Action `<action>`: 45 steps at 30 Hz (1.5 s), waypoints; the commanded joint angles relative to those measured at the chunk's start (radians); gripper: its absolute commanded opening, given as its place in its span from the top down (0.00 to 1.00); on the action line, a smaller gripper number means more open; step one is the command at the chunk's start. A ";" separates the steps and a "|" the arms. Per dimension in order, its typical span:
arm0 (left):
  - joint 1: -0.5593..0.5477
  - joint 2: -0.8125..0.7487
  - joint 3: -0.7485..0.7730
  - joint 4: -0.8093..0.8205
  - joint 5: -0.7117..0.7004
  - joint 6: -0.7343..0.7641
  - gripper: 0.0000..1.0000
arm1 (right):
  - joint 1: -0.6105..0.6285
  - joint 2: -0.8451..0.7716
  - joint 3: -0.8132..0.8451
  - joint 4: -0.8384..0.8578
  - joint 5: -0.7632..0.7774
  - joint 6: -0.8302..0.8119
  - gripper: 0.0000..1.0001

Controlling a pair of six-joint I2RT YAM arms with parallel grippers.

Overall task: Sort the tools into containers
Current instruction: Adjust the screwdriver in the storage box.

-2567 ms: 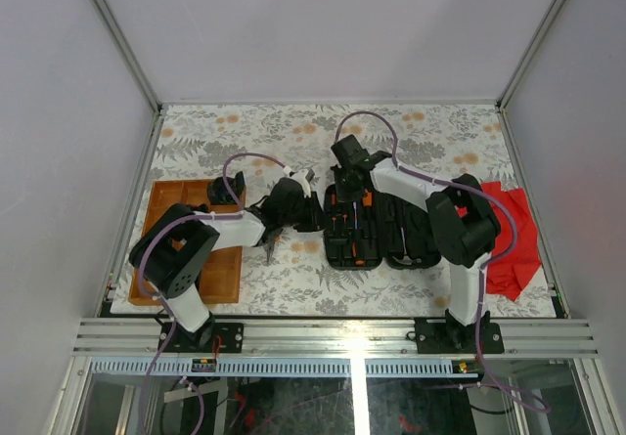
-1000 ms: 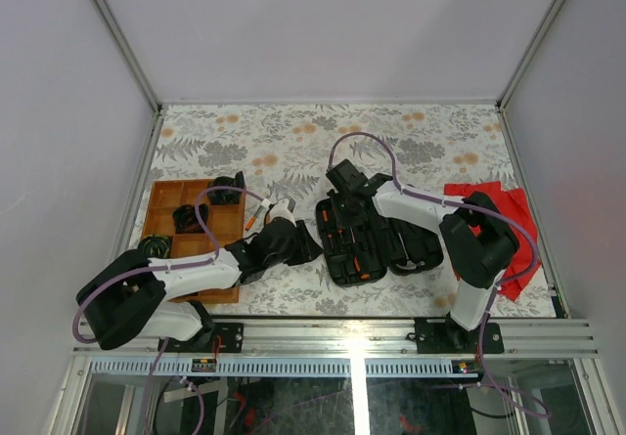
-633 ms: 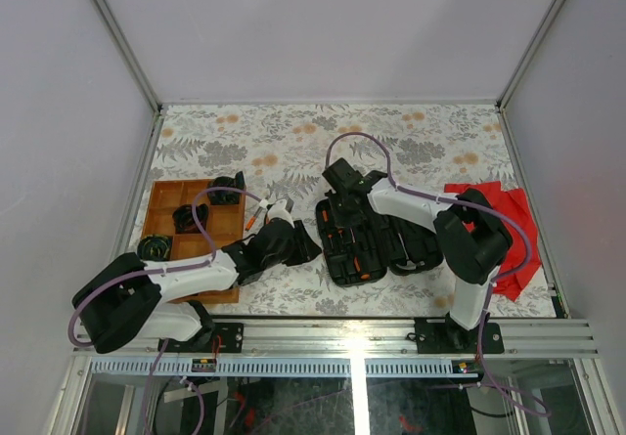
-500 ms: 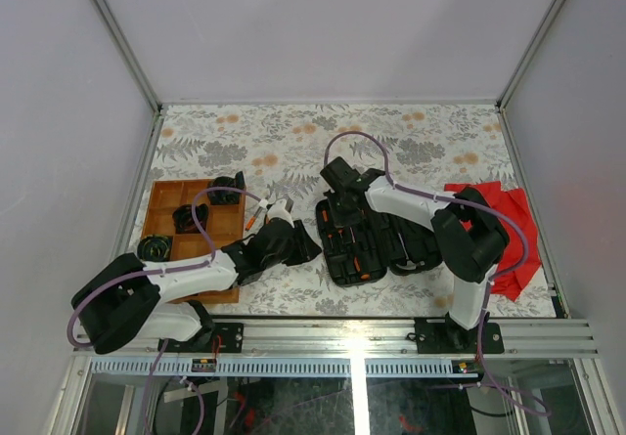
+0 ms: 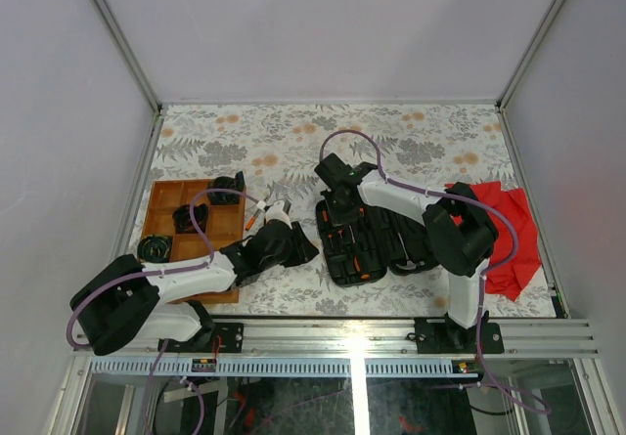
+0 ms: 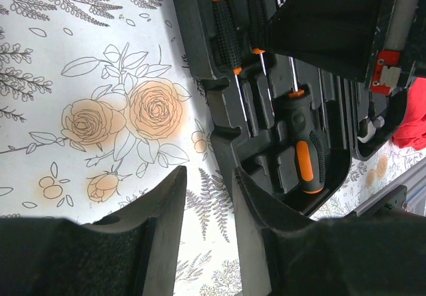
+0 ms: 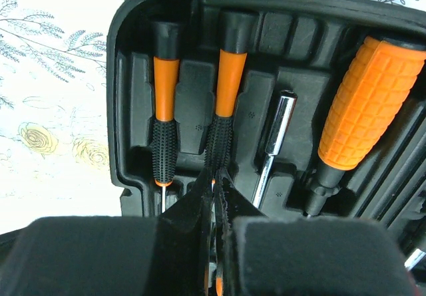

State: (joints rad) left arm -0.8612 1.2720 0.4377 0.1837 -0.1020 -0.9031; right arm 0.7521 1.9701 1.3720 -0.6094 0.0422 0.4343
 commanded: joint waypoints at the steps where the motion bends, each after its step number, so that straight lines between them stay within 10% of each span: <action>1: 0.020 0.003 -0.017 0.049 0.002 0.014 0.68 | 0.030 0.259 -0.160 0.022 0.009 0.003 1.00; 7: 0.038 -0.015 -0.022 0.041 0.013 0.022 0.69 | 0.036 0.342 -0.243 0.094 -0.021 0.020 1.00; 18: 0.066 -0.142 0.119 -0.328 -0.168 0.024 0.68 | 0.036 -0.028 -0.099 0.019 -0.035 -0.019 0.98; 24: 0.072 -0.177 0.223 -0.543 -0.318 0.045 0.50 | 0.035 -0.207 -0.058 0.094 -0.032 -0.065 0.81; 45: 0.248 0.201 0.484 -0.662 -0.324 0.276 0.35 | 0.035 -0.767 -0.651 0.393 -0.085 -0.011 0.66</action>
State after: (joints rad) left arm -0.6231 1.4166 0.8909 -0.4469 -0.4263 -0.6708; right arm 0.7811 1.2720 0.7715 -0.2958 -0.0212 0.3847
